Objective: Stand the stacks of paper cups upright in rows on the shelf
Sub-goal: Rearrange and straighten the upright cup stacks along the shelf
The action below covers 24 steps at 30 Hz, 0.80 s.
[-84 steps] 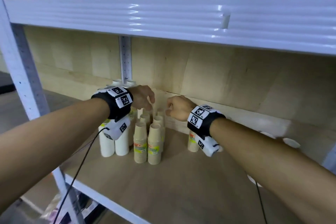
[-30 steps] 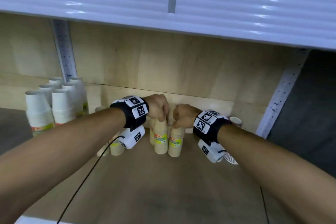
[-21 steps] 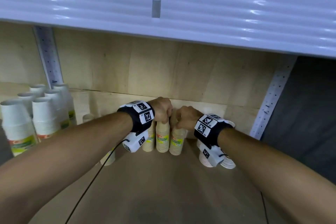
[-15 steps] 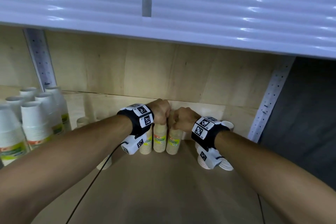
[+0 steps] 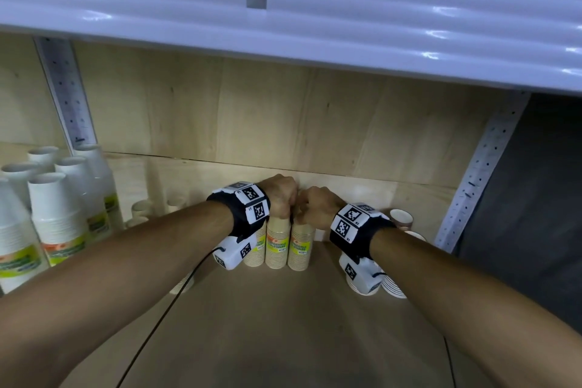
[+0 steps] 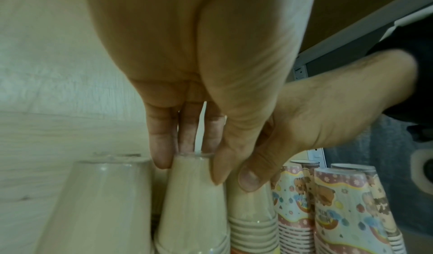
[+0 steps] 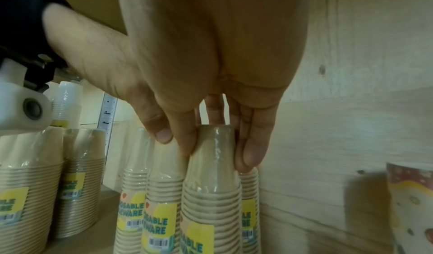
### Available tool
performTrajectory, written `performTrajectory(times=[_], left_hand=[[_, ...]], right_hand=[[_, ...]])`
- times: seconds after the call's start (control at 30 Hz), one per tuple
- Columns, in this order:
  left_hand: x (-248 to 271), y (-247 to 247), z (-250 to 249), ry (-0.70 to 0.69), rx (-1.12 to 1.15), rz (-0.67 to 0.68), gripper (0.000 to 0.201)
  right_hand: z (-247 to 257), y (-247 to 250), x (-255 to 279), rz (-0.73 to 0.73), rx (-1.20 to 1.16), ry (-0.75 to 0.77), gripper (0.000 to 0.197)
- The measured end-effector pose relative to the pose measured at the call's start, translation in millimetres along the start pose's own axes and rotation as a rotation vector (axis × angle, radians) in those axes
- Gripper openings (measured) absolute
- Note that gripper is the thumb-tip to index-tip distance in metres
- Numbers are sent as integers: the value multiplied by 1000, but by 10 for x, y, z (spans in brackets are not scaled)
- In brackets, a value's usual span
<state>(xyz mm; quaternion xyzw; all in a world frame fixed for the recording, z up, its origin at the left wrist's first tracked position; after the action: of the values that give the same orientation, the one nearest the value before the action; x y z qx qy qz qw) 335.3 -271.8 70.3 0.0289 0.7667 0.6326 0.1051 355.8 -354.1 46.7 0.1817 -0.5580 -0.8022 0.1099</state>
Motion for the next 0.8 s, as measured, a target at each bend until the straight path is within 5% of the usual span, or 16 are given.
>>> performTrajectory(times=[0.27, 0.4, 0.53, 0.8], left_hand=[[17, 86, 56, -19, 64, -25, 26], [86, 300, 173, 35, 72, -72, 29], [209, 568, 418, 81, 28, -123, 42], [699, 934, 1132, 266, -1, -164, 39]], right_hand=[[106, 165, -20, -41, 29, 0, 30], [244, 330, -67, -97, 65, 36, 11], [488, 420, -118, -137, 28, 79, 22], [1250, 203, -154, -151, -22, 235, 35]])
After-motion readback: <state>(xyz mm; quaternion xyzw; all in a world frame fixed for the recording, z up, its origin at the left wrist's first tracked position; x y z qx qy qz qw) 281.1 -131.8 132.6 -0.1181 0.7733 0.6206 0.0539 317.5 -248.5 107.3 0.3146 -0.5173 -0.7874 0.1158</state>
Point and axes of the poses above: each hand's wrist, its own x-axis away from the middle knuckle, its own y-axis out of the back of the hand, z = x × y, the point moved 8 cm from there along -x, towards the middle knuckle, and after that the axes turned 11 degrees about -z, right-handed, at the moved point
